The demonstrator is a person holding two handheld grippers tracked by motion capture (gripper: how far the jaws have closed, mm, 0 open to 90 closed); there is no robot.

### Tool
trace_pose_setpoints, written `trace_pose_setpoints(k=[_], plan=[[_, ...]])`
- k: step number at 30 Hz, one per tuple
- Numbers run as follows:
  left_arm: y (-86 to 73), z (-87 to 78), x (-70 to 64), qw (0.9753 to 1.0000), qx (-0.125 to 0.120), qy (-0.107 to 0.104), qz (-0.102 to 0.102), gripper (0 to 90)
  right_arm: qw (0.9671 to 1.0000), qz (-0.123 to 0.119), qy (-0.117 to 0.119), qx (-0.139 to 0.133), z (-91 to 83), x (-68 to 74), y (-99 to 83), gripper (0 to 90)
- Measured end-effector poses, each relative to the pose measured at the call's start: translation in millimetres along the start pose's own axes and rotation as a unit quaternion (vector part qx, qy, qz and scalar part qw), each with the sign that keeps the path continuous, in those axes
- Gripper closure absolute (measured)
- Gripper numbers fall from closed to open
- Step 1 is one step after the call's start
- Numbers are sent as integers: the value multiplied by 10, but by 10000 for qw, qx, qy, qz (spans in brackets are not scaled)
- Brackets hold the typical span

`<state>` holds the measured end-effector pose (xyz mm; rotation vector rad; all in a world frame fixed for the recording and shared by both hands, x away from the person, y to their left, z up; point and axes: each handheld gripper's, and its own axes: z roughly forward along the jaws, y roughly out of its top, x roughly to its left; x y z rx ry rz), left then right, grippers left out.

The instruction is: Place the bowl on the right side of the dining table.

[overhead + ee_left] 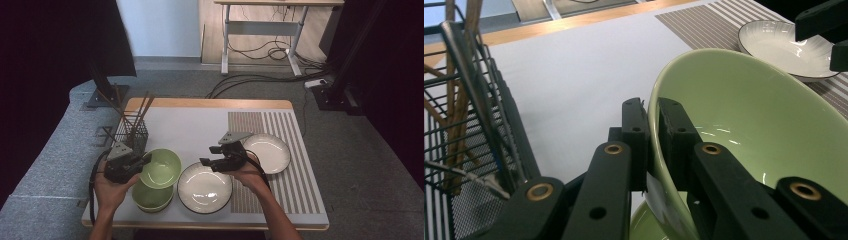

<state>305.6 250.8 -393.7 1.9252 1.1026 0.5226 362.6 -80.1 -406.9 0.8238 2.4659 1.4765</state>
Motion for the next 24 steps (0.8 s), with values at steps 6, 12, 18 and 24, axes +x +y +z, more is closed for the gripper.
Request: trace_pose_setpoints(k=[6,12,18,24], plan=[[51,60,-53,10000,40,-21,63,830,9999,-93,4,-88,46,83,92,412],[84,110,-98,9999,80,-30,129,830,9999,-104,69,-31,83,112,112,412],[73,119,-84,9999,99,-15,115,830,10000,-10,9,-9,91,53,52,412],[62,121,-72,9999,118,-5,98,830,10000,6,-8,33,99,31,19,412]])
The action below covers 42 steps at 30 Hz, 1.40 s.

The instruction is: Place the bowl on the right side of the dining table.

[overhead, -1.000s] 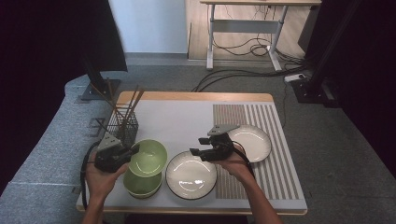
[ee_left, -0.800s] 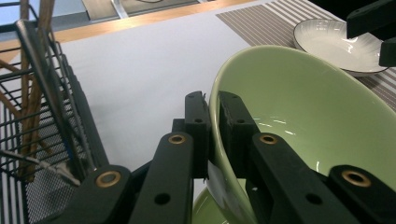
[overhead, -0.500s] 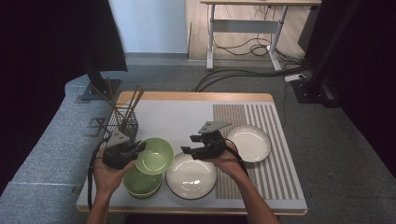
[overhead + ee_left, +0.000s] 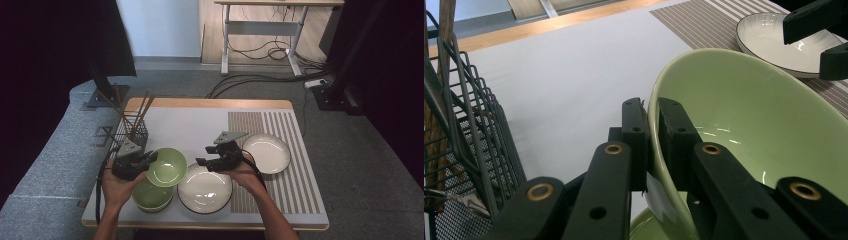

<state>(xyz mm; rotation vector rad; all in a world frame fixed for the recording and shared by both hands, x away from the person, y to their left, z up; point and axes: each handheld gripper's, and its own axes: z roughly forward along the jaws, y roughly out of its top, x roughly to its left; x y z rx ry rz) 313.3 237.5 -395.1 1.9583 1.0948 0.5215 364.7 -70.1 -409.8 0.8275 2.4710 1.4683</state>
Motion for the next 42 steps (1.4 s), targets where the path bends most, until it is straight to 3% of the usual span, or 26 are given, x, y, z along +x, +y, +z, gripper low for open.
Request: trace_pose_setpoints(k=[19,32,36,42], plan=[[90,25,-63,9999,6,3,126,830,9999,-123,55,-73,26,130,155,412],[151,64,-201,9996,-75,-52,278,831,9995,-222,165,155,195,232,176,424],[166,56,-248,9994,-118,-84,323,830,9991,-231,179,301,268,263,158,480],[187,53,-315,9990,-121,-69,428,827,9986,-153,110,500,359,288,127,669]])
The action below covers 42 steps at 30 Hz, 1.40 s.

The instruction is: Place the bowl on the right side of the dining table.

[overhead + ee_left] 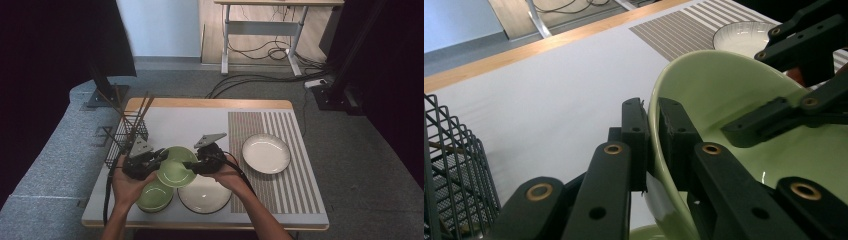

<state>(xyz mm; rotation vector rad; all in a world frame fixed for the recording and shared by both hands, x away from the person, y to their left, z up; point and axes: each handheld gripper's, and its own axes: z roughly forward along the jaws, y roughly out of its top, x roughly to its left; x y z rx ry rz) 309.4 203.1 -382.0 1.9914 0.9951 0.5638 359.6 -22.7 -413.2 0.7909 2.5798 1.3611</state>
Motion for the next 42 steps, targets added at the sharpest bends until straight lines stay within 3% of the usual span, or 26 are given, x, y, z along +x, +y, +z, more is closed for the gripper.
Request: trace_pose_setpoints(k=[3,6,9,13,16,19,24,30,38,42], plan=[[1,24,-38,10000,44,52,69,823,9998,41,-147,112,28,-4,-12,751],[3,56,-78,9998,102,129,134,823,9996,192,-129,178,40,-42,-28,771],[9,76,-118,9995,143,194,212,823,9992,260,-286,134,31,-48,-31,797],[14,106,-169,9992,243,57,299,792,9981,378,-492,-69,-21,-97,-19,842],[6,129,-164,9993,224,-29,291,788,9978,321,-576,-18,-33,-104,-24,843],[6,87,-127,9994,53,-308,128,720,9977,296,-604,-46,-60,-123,-31,842],[-3,-28,-50,9986,-210,-476,-44,584,9974,237,-682,-18,-84,-158,-55,842],[-70,-88,32,9980,-299,-536,-131,501,9967,225,-776,10,-119,-214,-94,841],[-165,-166,132,9969,-524,-467,-343,492,9958,309,-862,68,-198,-364,-184,841],[-220,-173,165,9971,-463,-468,-377,493,9951,447,-875,78,-235,-458,-260,840]])
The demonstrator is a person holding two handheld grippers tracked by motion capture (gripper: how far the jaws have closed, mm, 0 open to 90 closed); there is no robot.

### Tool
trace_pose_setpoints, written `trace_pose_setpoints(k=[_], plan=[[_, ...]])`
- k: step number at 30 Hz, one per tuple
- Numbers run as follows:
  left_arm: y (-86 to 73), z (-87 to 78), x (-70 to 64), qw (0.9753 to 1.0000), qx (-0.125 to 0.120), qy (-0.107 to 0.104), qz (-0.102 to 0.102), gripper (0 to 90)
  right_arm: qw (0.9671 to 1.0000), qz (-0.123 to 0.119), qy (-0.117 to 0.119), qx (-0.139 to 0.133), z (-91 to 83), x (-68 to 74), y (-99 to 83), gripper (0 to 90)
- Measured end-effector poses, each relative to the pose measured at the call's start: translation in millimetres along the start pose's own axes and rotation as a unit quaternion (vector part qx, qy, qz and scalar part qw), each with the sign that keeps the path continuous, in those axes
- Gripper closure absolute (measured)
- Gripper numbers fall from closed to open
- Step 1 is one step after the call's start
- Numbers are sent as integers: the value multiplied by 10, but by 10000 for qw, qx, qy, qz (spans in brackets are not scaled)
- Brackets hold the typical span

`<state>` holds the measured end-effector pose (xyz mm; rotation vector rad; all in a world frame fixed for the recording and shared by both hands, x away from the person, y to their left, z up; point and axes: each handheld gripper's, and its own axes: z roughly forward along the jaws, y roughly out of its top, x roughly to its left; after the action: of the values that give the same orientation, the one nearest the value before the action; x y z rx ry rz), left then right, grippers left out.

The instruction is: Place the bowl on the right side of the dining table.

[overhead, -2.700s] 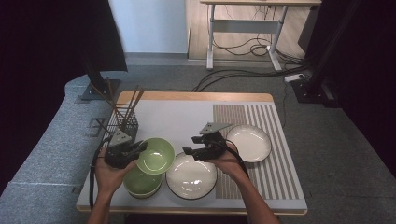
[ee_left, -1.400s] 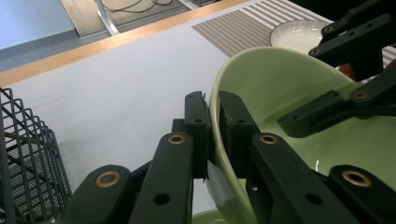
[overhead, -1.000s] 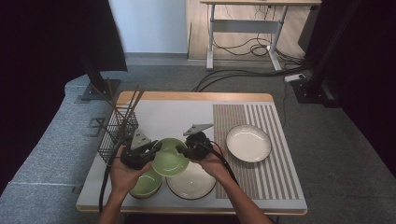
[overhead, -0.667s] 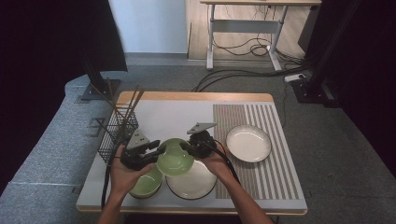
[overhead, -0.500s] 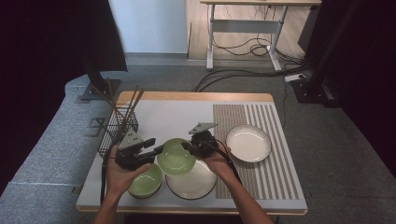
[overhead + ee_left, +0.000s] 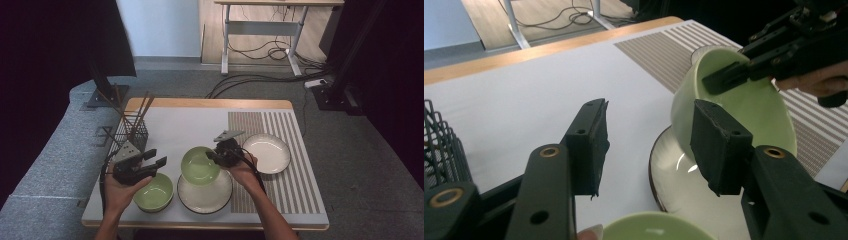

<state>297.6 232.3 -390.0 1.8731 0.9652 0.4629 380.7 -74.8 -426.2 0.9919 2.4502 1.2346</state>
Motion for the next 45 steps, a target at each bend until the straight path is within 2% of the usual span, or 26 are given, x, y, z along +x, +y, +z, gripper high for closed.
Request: trace_pose_setpoints(k=[9,13,20,23,27,32,37,42,45], plan=[[-112,-22,36,9998,128,118,97,509,9993,356,-104,-66,-73,-224,-133,840],[-133,-48,50,9999,112,93,77,510,9988,453,-171,-107,-164,-316,-157,840],[-163,-22,42,9997,223,-4,120,515,9978,561,-340,-116,-246,-466,-214,840],[-168,-19,49,9997,228,3,108,514,9970,656,-399,-102,-275,-536,-251,840],[-198,-48,81,9997,218,47,64,512,9953,756,-590,-136,-317,-620,-300,840],[-225,-96,128,9998,190,115,4,512,9935,911,-670,-126,-374,-742,-378,840],[-248,-123,169,9997,173,139,-59,515,9915,1023,-787,-137,-424,-821,-441,840],[-269,-137,191,9997,224,127,-48,514,9909,1054,-828,-114,-441,-867,-465,840],[-263,-165,208,9997,175,154,-67,512,9902,1080,-876,-97,-466,-900,-484,840]])
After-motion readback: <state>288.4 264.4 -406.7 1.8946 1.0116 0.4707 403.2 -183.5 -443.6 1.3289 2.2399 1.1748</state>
